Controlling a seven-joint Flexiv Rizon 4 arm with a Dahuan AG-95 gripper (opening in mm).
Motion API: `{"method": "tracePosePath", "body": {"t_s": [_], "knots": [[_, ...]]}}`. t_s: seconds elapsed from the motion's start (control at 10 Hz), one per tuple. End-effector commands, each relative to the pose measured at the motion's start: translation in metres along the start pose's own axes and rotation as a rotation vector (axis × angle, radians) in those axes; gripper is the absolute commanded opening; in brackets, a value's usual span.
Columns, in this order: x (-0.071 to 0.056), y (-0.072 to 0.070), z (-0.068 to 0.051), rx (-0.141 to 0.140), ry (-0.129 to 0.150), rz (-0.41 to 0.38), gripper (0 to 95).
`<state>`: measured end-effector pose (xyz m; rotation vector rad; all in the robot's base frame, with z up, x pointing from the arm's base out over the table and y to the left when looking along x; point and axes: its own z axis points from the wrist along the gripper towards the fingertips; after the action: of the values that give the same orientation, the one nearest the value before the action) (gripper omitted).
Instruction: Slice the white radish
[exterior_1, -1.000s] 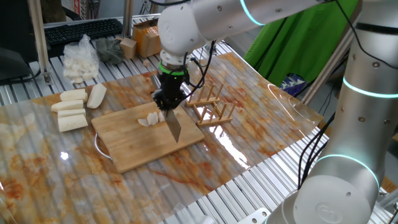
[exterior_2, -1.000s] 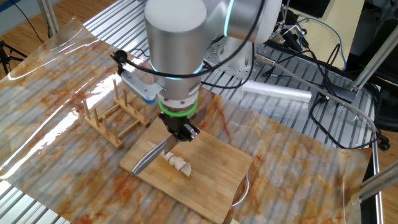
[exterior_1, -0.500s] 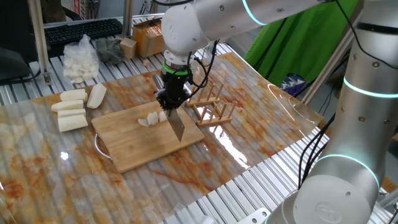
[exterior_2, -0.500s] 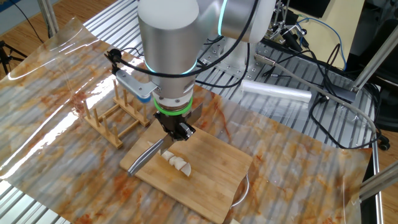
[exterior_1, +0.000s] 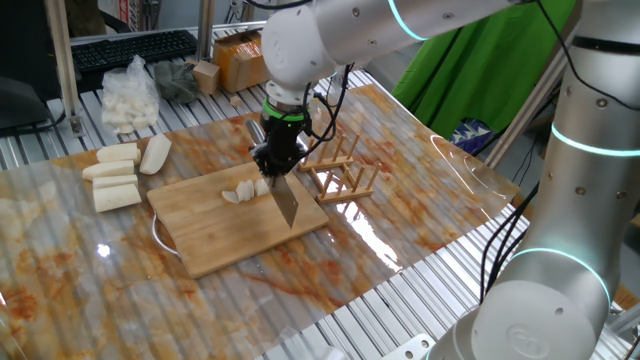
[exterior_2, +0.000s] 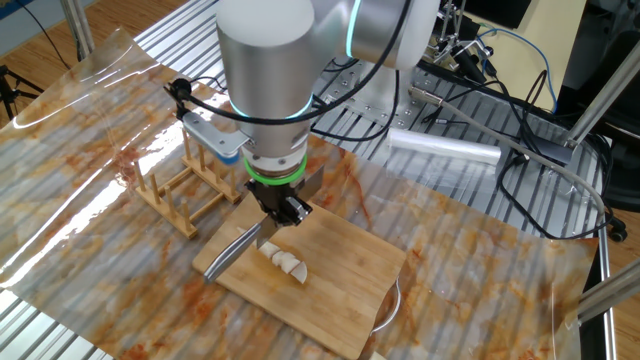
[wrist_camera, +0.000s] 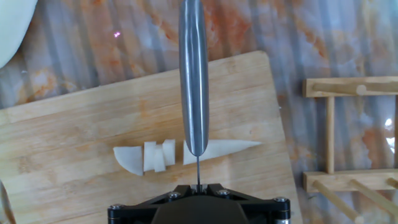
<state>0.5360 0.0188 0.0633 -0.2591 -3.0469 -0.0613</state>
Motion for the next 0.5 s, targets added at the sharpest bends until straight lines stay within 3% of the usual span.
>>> {"method": "tracePosePath", "body": {"t_s": [0.1, 0.5], "knots": [[-0.004, 0.003, 0.009, -0.006, 0.001, 0.0, 0.0], [-0.009, 0.005, 0.028, 0.005, -0.001, -0.006, 0.0]]}}
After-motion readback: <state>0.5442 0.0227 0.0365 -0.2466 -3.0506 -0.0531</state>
